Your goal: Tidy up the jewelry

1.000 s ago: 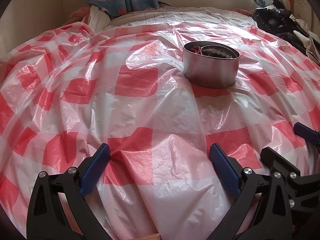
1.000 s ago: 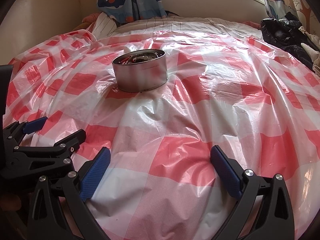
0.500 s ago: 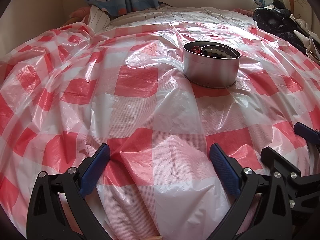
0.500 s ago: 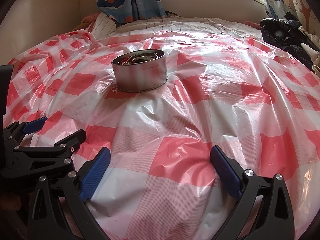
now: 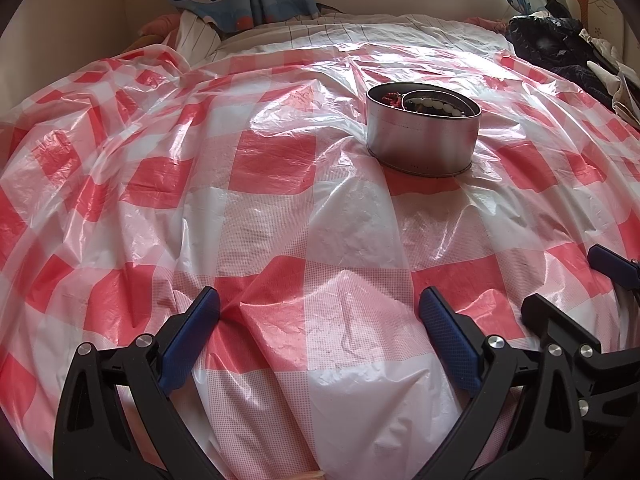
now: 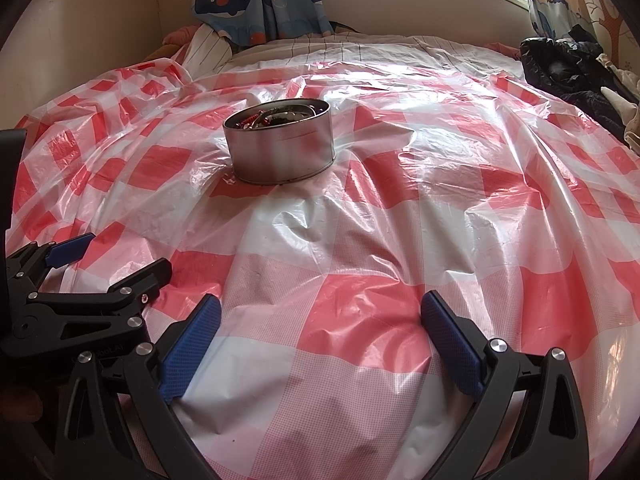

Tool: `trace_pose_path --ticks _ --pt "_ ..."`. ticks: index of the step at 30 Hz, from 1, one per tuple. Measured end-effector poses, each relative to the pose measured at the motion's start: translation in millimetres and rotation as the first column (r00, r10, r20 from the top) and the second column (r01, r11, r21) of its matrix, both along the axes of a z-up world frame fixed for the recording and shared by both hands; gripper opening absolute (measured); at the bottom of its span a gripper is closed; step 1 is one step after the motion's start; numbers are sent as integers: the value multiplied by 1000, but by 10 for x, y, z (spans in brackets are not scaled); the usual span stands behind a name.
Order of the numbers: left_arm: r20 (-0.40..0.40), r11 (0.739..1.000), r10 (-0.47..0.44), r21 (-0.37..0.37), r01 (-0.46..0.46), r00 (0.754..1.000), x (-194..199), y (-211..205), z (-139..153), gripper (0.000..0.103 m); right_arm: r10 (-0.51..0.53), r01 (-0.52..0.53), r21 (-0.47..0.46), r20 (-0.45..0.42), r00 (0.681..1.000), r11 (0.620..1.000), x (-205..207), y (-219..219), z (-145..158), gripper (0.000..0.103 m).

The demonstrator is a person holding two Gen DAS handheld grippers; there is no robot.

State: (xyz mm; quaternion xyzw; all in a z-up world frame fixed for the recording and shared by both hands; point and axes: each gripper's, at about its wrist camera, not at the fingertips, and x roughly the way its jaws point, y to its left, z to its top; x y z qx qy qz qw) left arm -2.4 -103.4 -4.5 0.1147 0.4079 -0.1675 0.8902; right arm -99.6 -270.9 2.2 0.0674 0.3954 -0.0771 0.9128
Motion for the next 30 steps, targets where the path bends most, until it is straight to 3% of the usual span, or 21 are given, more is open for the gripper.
trace_pose_path --ticks 30 --pt "-5 1000 -1 -7 1 1000 11 -1 -13 96 0 0 -3 -1 1000 1000 5 8 3 96"
